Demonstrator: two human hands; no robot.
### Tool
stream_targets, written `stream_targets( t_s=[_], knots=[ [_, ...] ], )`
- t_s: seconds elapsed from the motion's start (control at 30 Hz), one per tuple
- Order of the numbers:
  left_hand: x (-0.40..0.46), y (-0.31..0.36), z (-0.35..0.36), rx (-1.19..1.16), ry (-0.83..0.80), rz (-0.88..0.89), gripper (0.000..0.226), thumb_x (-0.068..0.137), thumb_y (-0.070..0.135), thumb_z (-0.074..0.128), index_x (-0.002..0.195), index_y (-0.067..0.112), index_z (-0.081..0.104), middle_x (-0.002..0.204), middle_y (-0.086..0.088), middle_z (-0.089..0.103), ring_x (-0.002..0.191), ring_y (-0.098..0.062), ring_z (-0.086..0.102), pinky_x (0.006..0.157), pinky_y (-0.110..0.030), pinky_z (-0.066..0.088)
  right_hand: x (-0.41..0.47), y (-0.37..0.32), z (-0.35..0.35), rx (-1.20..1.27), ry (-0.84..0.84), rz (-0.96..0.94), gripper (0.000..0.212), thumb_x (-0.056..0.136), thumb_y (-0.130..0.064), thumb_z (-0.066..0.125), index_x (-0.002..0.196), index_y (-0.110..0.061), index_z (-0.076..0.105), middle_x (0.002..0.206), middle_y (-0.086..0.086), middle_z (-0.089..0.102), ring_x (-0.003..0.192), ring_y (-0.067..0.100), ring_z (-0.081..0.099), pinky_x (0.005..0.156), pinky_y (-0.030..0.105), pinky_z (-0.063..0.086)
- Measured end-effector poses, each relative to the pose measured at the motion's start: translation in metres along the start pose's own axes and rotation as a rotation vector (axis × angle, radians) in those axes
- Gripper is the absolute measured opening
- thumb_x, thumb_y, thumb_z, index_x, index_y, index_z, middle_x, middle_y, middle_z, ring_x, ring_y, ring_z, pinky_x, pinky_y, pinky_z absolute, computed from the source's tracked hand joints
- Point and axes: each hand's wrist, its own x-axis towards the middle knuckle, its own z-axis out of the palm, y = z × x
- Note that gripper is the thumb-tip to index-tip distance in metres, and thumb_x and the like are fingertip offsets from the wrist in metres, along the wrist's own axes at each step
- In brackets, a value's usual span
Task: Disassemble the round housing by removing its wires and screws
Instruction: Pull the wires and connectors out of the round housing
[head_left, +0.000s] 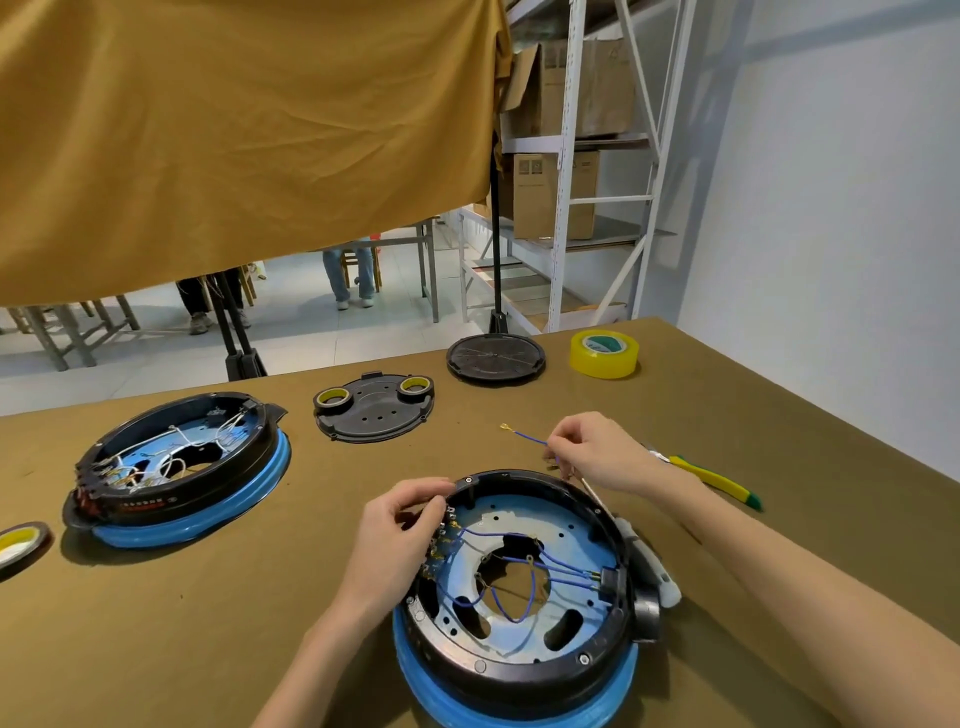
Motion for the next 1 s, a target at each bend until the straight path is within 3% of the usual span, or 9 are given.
stream_targets(
  t_s=[0.07, 0.13, 0.2, 0.33, 0.43, 0.7, 1.0],
  knots=[
    [0.000, -0.005, -0.001, -0.098, 0.015, -0.025, 0.028, 0.101, 0.007, 0.061, 0.107, 0.027, 0.080, 0.109, 0.012, 0.079, 0.104, -0.008, 0.072, 0.084, -0.024, 0.059, 0.013, 0.015, 0.003, -0.243, 0.070, 0.020, 0.025, 0.103, -0.022, 0.053, 0.095, -0.014, 0.075, 0.085, 0.000, 0.074, 0.077, 0.012, 0.067, 0.074, 0.029, 0.054],
    [-0.001, -0.009, -0.003, -0.131, 0.024, -0.026, 0.032, 0.101, 0.003, 0.059, 0.110, 0.025, 0.080, 0.114, 0.012, 0.078, 0.110, -0.005, 0.070, 0.087, -0.023, 0.058, 0.023, 0.029, 0.007, -0.437, 0.130, 0.037, 0.026, 0.102, -0.026, 0.053, 0.099, -0.018, 0.077, 0.099, 0.002, 0.076, 0.092, 0.022, 0.067, 0.092, 0.040, 0.052],
    [-0.004, -0.014, -0.003, -0.122, 0.011, -0.024, 0.034, 0.101, 0.001, 0.057, 0.111, 0.024, 0.080, 0.116, 0.015, 0.077, 0.114, -0.003, 0.068, 0.092, -0.023, 0.055, 0.031, 0.040, 0.008, -0.527, 0.184, 0.036, 0.027, 0.103, -0.027, 0.052, 0.102, -0.019, 0.078, 0.108, 0.001, 0.076, 0.102, 0.026, 0.065, 0.098, 0.043, 0.048],
    [-0.006, -0.017, -0.003, -0.153, 0.014, -0.031, 0.035, 0.102, 0.000, 0.055, 0.112, 0.023, 0.080, 0.115, 0.017, 0.077, 0.112, -0.001, 0.069, 0.088, -0.015, 0.055, 0.039, 0.059, 0.005, -0.656, 0.207, -0.007, 0.026, 0.104, -0.026, 0.052, 0.112, -0.023, 0.076, 0.115, 0.002, 0.073, 0.111, 0.028, 0.057, 0.095, 0.039, 0.043],
    [-0.005, -0.019, -0.003, -0.157, 0.011, -0.030, 0.035, 0.103, 0.002, 0.055, 0.113, 0.024, 0.079, 0.114, 0.016, 0.078, 0.111, -0.002, 0.070, 0.089, -0.022, 0.056, 0.039, 0.069, 0.005, -0.729, 0.256, -0.020, 0.027, 0.104, -0.026, 0.050, 0.121, -0.026, 0.071, 0.119, 0.002, 0.067, 0.113, 0.026, 0.053, 0.093, 0.037, 0.039],
    [-0.006, -0.021, -0.003, -0.164, 0.009, -0.017, 0.036, 0.103, 0.000, 0.053, 0.113, 0.022, 0.079, 0.115, 0.014, 0.078, 0.112, -0.005, 0.070, 0.094, -0.026, 0.055, 0.039, 0.067, 0.014, -0.763, 0.190, -0.022, 0.023, 0.098, -0.027, 0.056, 0.116, -0.025, 0.072, 0.117, 0.005, 0.067, 0.111, 0.029, 0.055, 0.092, 0.038, 0.042],
    [-0.010, -0.019, -0.004, -0.142, 0.008, -0.020, 0.033, 0.105, 0.004, 0.052, 0.117, 0.021, 0.078, 0.118, 0.014, 0.077, 0.115, -0.006, 0.069, 0.095, -0.029, 0.055, 0.026, 0.051, 0.007, -0.663, 0.231, 0.009, 0.021, 0.097, -0.022, 0.058, 0.112, -0.021, 0.073, 0.112, 0.004, 0.072, 0.105, 0.026, 0.060, 0.092, 0.038, 0.049]
  ],
)
